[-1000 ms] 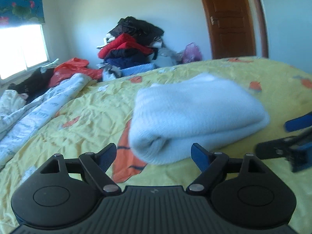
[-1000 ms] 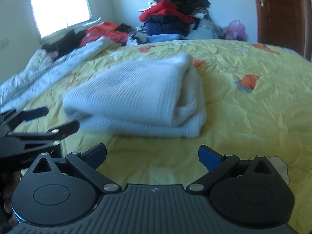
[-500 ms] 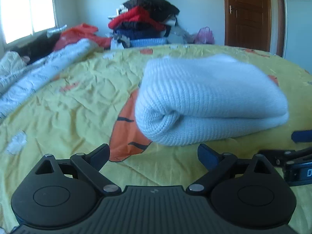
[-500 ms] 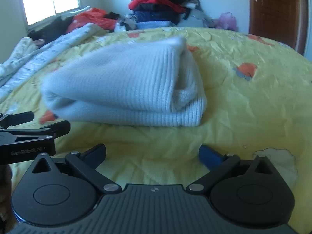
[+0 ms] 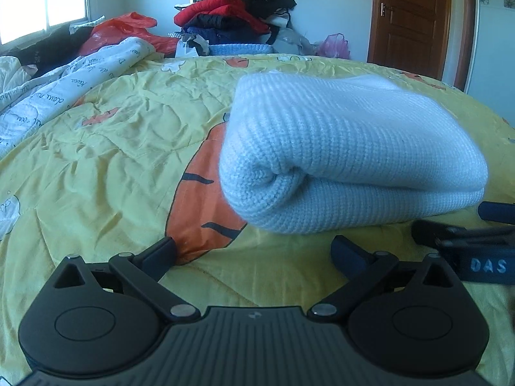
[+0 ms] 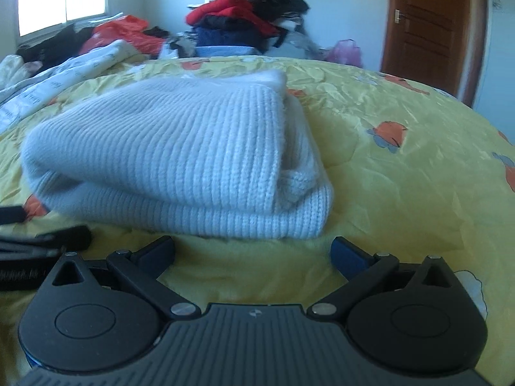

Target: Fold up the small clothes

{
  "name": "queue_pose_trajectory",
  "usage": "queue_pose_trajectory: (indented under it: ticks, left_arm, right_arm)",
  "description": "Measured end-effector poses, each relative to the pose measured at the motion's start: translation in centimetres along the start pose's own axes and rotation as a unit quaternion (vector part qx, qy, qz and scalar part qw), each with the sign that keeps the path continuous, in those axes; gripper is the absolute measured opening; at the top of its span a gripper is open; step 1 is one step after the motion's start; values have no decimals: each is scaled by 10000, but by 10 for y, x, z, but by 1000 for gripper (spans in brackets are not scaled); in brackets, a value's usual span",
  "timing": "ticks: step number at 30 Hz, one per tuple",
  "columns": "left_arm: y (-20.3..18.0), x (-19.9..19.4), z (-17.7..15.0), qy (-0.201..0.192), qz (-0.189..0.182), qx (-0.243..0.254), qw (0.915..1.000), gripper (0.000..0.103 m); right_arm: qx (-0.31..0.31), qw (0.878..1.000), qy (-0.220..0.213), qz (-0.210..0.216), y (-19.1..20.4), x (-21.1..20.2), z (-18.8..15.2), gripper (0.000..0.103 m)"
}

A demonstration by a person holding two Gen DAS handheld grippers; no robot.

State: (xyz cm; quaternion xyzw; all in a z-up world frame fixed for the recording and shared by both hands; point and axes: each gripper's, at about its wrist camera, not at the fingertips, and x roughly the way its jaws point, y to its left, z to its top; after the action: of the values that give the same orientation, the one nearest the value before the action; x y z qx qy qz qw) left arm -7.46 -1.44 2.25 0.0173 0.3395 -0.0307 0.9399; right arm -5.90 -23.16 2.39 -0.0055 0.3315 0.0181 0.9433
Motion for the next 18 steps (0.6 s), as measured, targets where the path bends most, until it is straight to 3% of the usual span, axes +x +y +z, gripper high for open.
queue_pose_trajectory:
  ticks: [18]
  left_arm:
    - [0,2,0,-3,-15,-7,10000,103]
  right_arm:
    - [36,10000,-33,-58,2,1,-3,103]
